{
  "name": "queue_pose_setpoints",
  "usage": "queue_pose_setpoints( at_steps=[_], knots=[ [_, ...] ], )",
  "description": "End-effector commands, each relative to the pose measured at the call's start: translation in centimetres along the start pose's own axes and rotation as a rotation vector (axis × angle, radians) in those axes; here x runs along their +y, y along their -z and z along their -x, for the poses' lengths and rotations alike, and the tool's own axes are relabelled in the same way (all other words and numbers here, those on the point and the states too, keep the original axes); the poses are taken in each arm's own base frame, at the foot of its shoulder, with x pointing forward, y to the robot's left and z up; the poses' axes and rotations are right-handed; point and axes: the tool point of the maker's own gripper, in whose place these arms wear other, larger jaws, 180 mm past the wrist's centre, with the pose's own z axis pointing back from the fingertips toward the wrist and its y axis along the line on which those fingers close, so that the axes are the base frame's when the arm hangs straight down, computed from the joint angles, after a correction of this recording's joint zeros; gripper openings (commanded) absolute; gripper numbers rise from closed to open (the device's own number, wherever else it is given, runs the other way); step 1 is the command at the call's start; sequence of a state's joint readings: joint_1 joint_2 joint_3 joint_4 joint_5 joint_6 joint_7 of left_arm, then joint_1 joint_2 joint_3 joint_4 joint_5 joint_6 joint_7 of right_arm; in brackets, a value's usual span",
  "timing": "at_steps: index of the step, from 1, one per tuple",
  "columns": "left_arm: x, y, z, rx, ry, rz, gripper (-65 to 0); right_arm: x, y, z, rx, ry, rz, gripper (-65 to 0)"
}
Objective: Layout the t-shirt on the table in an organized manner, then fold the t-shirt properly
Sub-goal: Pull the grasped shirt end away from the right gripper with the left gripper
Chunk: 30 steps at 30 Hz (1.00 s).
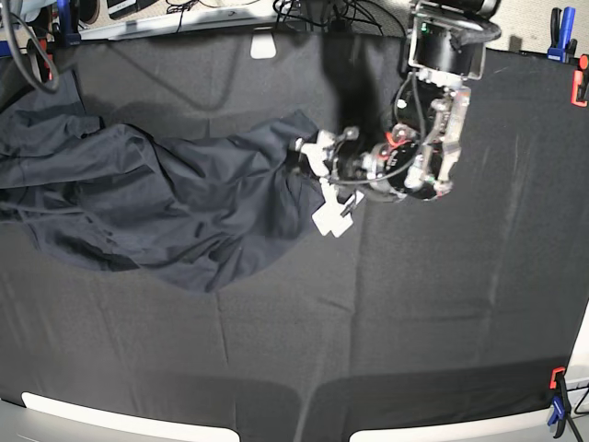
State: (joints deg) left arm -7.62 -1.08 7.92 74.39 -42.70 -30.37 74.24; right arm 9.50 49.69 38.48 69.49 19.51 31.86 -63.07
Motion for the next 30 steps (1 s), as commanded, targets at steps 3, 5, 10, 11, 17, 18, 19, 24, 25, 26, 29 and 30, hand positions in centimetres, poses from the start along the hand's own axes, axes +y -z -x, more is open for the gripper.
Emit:
queue_pose_setpoints(
  at_steps=[3,5,10,11,17,18,19,24,25,26,29,30],
  knots=[
    [0.3,-1.7,-1.0,-0.02,0.052,0.002,-65.0,-1.8,-1.6,-2.1,-0.063,0.004,0.045,-36.4],
    [1.5,-2.9,-0.8,-0.018,0.059,-0.027,-65.0,-1.8,-1.6,-2.1,-0.063,0.005,0.046,-36.4],
    [4.5,-6.9,0.4,-0.015,0.053,-0.082,-65.0,-1.8,-1.6,-2.1,-0.063,0.005,0.045,-36.4],
    [4.6,-7.6,0.6,-0.027,0.032,-0.063,-65.0,-1.8,-1.6,-2.1,-0.063,0.005,0.045,-36.4],
    [4.6,-10.2,4.6,0.007,-0.075,0.033,-65.0,-1.8,-1.6,-2.1,-0.063,0.005,0.045,-36.4],
    [4.0,-10.2,5.3,0.003,-0.102,0.073,-65.0,-1.8,-1.6,-2.1,-0.063,0.005,0.045,-36.3],
    [3.2,-9.9,6.0,-0.004,-0.117,0.114,-65.0,-1.8,-1.6,-2.1,-0.063,0.005,0.045,-36.4],
    [-0.7,-9.3,7.1,-0.052,-0.036,0.233,-65.0,-1.8,-1.6,-2.1,-0.065,0.006,0.043,-36.4],
    [-1.4,-9.3,6.7,-0.066,-0.011,0.243,-65.0,-1.6,-1.6,-2.3,-0.073,0.009,0.035,-36.4],
    [-2.0,-9.3,6.3,-0.074,0.018,0.245,-65.0,-1.3,-1.6,-2.6,-0.091,0.017,0.016,-36.4],
    [-3.4,-9.2,4.7,-0.099,0.116,0.22,-65.0,1.2,-1.9,-4.3,-0.184,0.059,-0.125,-36.4],
    [-3.7,-9.3,4.2,-0.112,0.143,0.206,-65.0,2.3,-2.1,-4.8,-0.214,0.064,-0.189,-36.4]
  ],
)
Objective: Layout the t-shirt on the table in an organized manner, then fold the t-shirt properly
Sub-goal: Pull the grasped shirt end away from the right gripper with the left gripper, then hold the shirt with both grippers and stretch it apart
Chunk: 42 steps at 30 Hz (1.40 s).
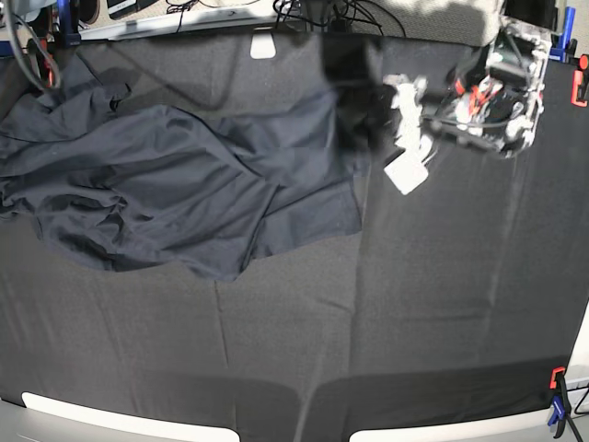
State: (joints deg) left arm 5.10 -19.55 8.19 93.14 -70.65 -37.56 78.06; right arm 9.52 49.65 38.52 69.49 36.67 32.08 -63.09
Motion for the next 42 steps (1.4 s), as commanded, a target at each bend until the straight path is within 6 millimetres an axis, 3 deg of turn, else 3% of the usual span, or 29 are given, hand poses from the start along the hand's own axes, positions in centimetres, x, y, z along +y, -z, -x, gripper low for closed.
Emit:
queue_pose_setpoints(
  at_steps=[1,5,11,17,20,23,27,32,37,42],
  knots=[
    [-0.6,-0.4,-1.6,-0.045,0.047,-0.001,-65.0,0.1,-1.4,-2.5,-0.071,-0.048,-0.026,-36.4],
    [-0.2,-0.6,-2.2,-0.044,0.083,-0.065,-65.0,3.9,-0.6,-2.6,-0.138,-0.053,-0.195,-36.4],
    [-0.1,-0.6,-2.2,-0.04,0.084,-0.071,-65.0,8.8,2.2,-0.3,-0.147,0.017,-0.322,-36.4],
    [-0.1,-0.6,-2.5,-0.057,0.085,-0.071,-65.0,15.8,2.8,-0.2,-0.22,0.017,-0.435,-36.4],
    [-0.2,-0.6,-2.7,-0.067,0.086,-0.07,-65.0,19.0,1.2,-0.7,-0.286,-0.038,-0.465,-36.4],
    [-0.2,-0.6,-2.8,-0.075,0.086,-0.069,-65.0,21.9,-1.1,0.2,-0.324,-0.118,-0.475,-36.4],
    [-0.3,-0.5,-3.4,-0.102,0.089,-0.065,-65.0,26.4,-4.6,2.6,-0.345,-0.221,-0.511,-36.4],
    [-0.3,-0.5,-3.9,-0.123,0.095,-0.07,-65.0,31.6,-8.7,7.4,-0.302,-0.295,-0.589,-36.4],
    [1.2,-1.0,-5.4,-0.146,0.156,-0.157,-65.0,34.4,-11.5,12.5,-0.182,-0.328,-0.664,-36.4],
    [3.7,-2.4,-8.1,-0.147,0.201,-0.304,-65.0,35.8,-13.0,15.3,-0.105,-0.341,-0.725,-36.4]
  ],
)
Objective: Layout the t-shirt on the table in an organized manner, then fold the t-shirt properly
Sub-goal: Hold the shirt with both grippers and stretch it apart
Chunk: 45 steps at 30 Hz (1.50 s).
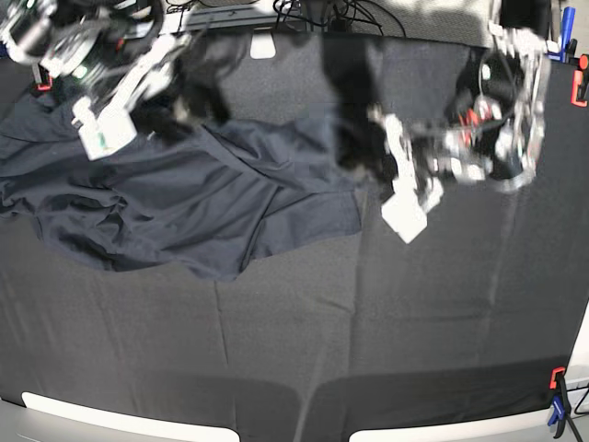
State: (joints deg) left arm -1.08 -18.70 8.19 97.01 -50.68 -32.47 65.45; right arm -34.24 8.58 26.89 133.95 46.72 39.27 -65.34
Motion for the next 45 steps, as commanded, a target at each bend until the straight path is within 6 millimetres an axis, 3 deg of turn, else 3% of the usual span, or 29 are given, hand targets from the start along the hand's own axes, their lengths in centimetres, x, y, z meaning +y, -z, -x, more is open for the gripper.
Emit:
queue_pose_setpoints(
  at_steps=[1,6,12,20,27,31,39,42,43,45],
  knots=[
    [0.6,-0.6,-1.7,-0.04,0.02,-0.031,-65.0,1.0,-0.2,-0.7,-0.033,-0.02,-0.033,-36.4],
    [3.0,-2.4,-1.3,-0.017,0.007,-0.117,-65.0,2.5,0.8,0.0,0.012,-0.049,-0.078,-36.4],
    [5.6,-7.2,2.3,0.081,-0.04,-0.245,-65.0,4.3,2.1,0.6,0.053,-0.094,-0.123,-36.4],
    [2.4,-11.5,6.3,0.149,-0.023,-0.289,-65.0,5.4,2.8,0.7,0.06,-0.132,-0.141,-36.4],
    [2.6,-14.3,10.0,0.205,-0.083,-0.382,-65.0,5.4,2.8,0.7,0.062,-0.132,-0.14,-36.4],
    [2.8,-15.3,10.4,0.179,-0.109,-0.412,-65.0,5.4,2.8,0.7,0.06,-0.132,-0.14,-36.4],
    [2.5,-14.8,10.2,0.152,-0.122,-0.402,-65.0,5.5,2.8,0.6,0.057,-0.131,-0.144,-36.4],
    [2.5,-14.8,10.5,0.171,-0.126,-0.401,-42.2,5.5,2.8,0.7,0.059,-0.131,-0.144,-36.4],
    [2.5,-14.8,10.6,0.175,-0.127,-0.401,-37.6,5.5,2.8,0.7,0.058,-0.131,-0.144,-36.4],
    [2.5,-14.8,10.6,0.173,-0.126,-0.401,-35.5,5.5,2.8,0.7,0.06,-0.131,-0.143,-36.4]
  ],
)
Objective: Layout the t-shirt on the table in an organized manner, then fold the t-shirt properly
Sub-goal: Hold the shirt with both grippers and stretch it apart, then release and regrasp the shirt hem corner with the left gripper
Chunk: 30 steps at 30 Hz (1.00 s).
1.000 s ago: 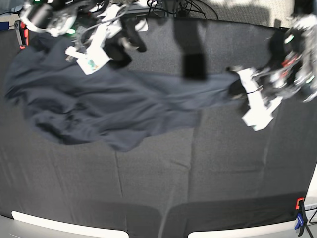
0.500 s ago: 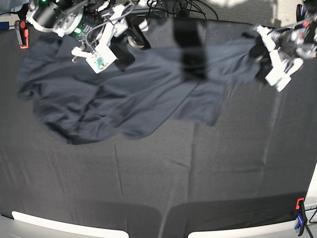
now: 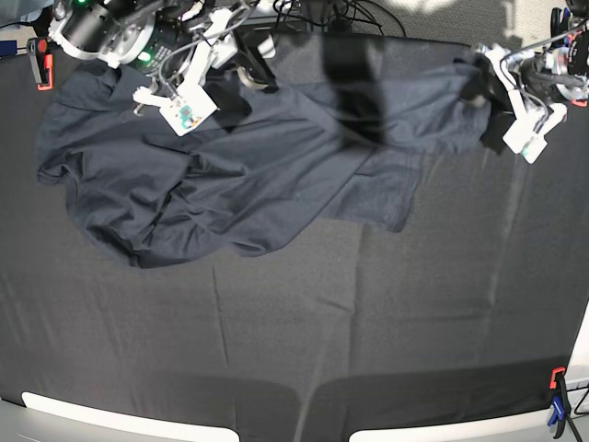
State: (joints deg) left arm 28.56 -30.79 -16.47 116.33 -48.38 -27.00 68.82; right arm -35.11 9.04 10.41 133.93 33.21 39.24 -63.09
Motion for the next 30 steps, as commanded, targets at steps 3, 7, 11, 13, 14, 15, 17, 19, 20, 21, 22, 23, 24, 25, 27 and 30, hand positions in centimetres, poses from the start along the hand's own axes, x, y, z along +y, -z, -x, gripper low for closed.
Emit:
queue_pose_setpoints(
  at_steps=[3,7,11,13,14,15,17,19,20,21,22,23,24,25,27,30],
  knots=[
    [0.0,-0.4,-1.0,-0.041,0.015,-0.002,-35.6,0.5,-0.3,-1.0,-0.045,-0.019,-0.018,-36.4],
    [-0.1,-0.5,-1.3,-0.047,0.023,-0.002,-35.6,0.5,-0.3,-1.0,-0.045,-0.019,-0.018,-36.4],
    [-0.4,-1.0,-3.8,-0.162,0.044,-0.001,-35.6,0.5,-0.3,-1.1,-0.045,-0.019,-0.018,-36.4],
    [-0.3,-1.4,-6.2,-0.265,0.059,-0.005,-35.5,0.5,-0.3,-1.1,-0.046,-0.019,-0.018,-36.4],
    [-0.1,-1.6,-7.2,-0.295,0.069,-0.01,-35.6,0.5,-0.3,-1.1,-0.046,-0.019,-0.018,-36.4],
    [0.1,-1.8,-8.2,-0.317,0.082,-0.016,-35.6,0.5,-0.3,-1.0,-0.046,-0.019,-0.018,-36.4],
    [0.9,-2.2,-10.2,-0.364,0.081,-0.042,-35.6,0.5,-0.3,-1.0,-0.046,-0.019,-0.018,-36.4],
    [1.5,-2.8,-12.3,-0.415,0.084,-0.062,-35.6,0.5,-0.3,-1.1,-0.046,-0.019,-0.018,-36.4],
    [1.6,-3.0,-13.3,-0.441,0.089,-0.067,-35.6,0.5,-0.3,-1.1,-0.046,-0.019,-0.018,-36.4],
    [1.7,-3.2,-14.2,-0.47,0.089,-0.068,-35.6,0.5,-0.3,-1.1,-0.046,-0.019,-0.018,-36.4],
    [1.8,-3.2,-15.0,-0.495,0.084,-0.066,-35.6,0.5,-0.3,-1.1,-0.046,-0.019,-0.018,-36.4],
    [1.8,-3.2,-15.8,-0.521,0.072,-0.058,-35.6,0.5,-0.3,-1.1,-0.047,-0.019,-0.018,-36.4],
    [1.8,-3.1,-16.4,-0.543,0.054,-0.044,-35.6,0.5,-0.3,-1.1,-0.047,-0.019,-0.018,-36.4],
    [1.8,-2.8,-17.0,-0.562,0.026,-0.02,-35.6,0.5,-0.3,-1.1,-0.047,-0.019,-0.018,-36.4],
    [2.0,-1.9,-17.7,-0.582,-0.041,0.029,-35.6,0.5,-0.3,-1.1,-0.046,-0.019,-0.018,-36.4],
    [3.1,0.4,-18.2,-0.578,-0.155,0.085,-35.6,0.5,-0.3,-1.1,-0.046,-0.019,-0.018,-36.4]
  ],
)
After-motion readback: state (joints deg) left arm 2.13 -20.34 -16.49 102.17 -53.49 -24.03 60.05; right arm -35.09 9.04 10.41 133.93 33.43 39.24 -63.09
